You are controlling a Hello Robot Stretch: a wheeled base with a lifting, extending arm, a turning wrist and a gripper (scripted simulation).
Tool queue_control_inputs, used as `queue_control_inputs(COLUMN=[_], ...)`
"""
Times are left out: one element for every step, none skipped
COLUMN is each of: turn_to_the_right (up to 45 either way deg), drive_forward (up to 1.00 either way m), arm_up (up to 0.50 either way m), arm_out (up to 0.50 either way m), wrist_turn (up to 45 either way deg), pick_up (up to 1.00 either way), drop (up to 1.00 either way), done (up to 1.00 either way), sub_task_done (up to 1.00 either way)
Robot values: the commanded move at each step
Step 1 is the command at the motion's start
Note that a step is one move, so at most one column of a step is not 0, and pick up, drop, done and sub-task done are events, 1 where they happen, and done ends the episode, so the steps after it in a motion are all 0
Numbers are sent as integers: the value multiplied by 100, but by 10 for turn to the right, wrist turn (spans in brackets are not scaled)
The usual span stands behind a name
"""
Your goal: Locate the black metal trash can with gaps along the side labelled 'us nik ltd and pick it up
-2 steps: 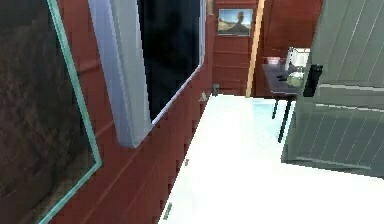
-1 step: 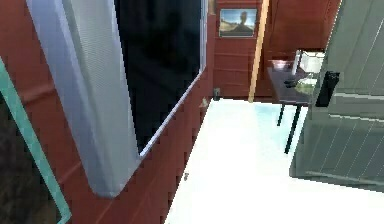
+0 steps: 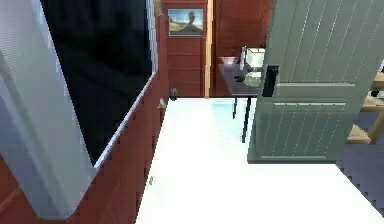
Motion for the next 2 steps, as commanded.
queue_control_inputs(turn_to_the_right=[0, 0], drive_forward=[100, 80], arm_up=[0, 0], arm_out=[0, 0], wrist_turn=[0, 0], pick_up=[0, 0], drop=[0, 0], done=[0, 0], sub_task_done=[0, 0])
